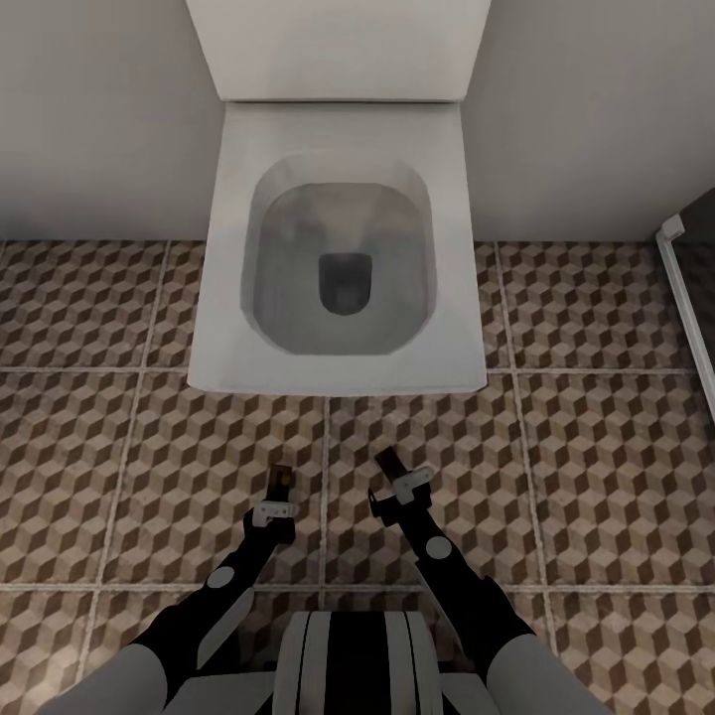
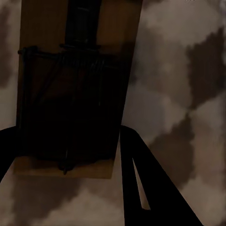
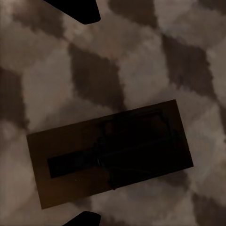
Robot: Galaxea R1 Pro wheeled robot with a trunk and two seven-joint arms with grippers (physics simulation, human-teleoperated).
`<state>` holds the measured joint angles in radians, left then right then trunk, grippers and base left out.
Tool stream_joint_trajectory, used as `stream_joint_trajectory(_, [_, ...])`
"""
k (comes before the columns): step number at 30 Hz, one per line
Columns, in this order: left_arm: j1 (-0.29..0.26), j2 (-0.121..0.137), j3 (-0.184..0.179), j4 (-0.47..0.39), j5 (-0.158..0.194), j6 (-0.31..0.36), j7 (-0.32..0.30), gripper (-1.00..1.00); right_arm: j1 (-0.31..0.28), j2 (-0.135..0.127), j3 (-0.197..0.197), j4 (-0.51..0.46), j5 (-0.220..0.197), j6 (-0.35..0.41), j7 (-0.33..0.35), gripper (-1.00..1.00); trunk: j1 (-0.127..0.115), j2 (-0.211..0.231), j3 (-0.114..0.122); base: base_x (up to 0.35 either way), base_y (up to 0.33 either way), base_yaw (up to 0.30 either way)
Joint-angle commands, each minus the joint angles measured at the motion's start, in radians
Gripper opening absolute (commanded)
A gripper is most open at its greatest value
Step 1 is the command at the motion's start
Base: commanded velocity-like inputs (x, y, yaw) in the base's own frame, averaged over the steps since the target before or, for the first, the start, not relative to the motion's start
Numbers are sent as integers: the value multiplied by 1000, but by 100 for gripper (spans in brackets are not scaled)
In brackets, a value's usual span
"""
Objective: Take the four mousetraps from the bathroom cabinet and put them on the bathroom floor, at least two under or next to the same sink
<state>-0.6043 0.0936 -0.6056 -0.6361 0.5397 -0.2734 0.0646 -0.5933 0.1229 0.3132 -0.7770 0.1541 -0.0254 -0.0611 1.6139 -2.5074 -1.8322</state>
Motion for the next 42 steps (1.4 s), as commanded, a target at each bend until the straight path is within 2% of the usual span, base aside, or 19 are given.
stream_joint_trajectory(1, [-8, 2, -13, 1, 2, 47, 6, -100, 0, 0, 2, 1, 9, -1, -6, 100, 0, 0, 0, 0, 0, 0])
stream_joint_trajectory(29, [-8, 1, -13, 3, 2, 48, 6, -100, 0, 0, 2, 1, 8, -1, -6, 100, 0, 0, 0, 0, 0, 0])
stream_joint_trajectory(30, [-8, 1, -13, 3, 2, 48, 6, 100, 0, 0, 2, 1, 8, -2, -6, 100, 0, 0, 0, 0, 0, 0])
stream_joint_trajectory(42, [-8, 1, -13, 3, 2, 48, 6, 100, 0, 0, 2, 1, 8, -2, -6, 100, 0, 0, 0, 0, 0, 0])
